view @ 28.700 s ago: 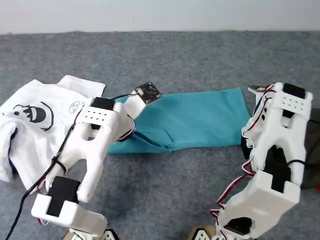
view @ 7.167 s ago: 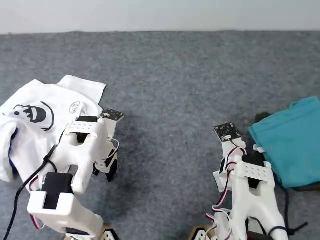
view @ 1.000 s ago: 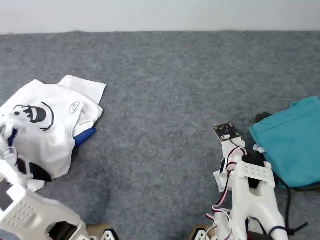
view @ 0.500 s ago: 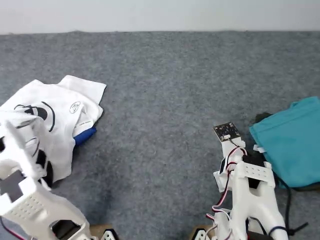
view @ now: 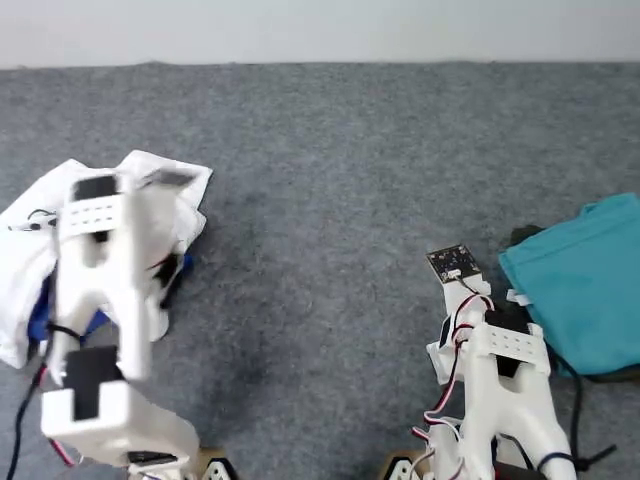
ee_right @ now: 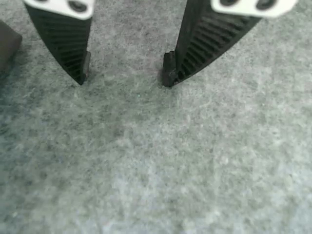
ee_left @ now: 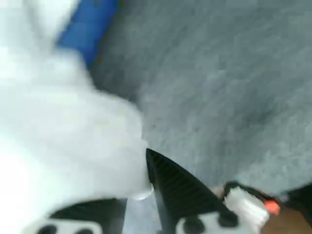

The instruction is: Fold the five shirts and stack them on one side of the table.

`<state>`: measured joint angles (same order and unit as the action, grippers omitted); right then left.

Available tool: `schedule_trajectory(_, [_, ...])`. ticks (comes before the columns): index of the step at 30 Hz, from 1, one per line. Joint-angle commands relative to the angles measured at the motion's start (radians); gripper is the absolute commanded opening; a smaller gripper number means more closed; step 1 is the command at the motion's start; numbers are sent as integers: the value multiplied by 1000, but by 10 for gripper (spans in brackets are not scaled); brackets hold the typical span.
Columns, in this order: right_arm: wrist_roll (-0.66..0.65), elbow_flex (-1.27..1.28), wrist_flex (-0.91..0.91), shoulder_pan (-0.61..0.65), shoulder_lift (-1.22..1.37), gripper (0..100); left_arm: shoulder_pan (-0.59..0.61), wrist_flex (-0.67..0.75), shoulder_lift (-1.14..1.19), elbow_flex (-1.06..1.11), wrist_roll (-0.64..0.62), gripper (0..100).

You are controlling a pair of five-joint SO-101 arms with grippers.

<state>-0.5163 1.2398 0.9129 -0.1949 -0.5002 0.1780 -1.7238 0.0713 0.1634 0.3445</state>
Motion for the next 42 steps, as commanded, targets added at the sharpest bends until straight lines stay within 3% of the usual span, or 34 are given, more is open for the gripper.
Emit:
schedule_trajectory(1, [-6, 32, -10, 8, 18, 238, -170, -26, -98, -163, 12, 13])
schedule_trajectory(7, [-5, 32, -10, 8, 18, 238, -336, 40, -103, -453, 12, 13])
schedule_trajectory(14, [-5, 32, -10, 8, 18, 238, -503, 210, -103, -550, 23, 14])
schedule_trajectory(22, [-8, 32, -12, 4, 18, 237, -713, 351, -104, -552, 249, 14])
schedule_trajectory(42, [-2, 31, -36, -1, 8, 237, -830, 299, 269, -578, 244, 16])
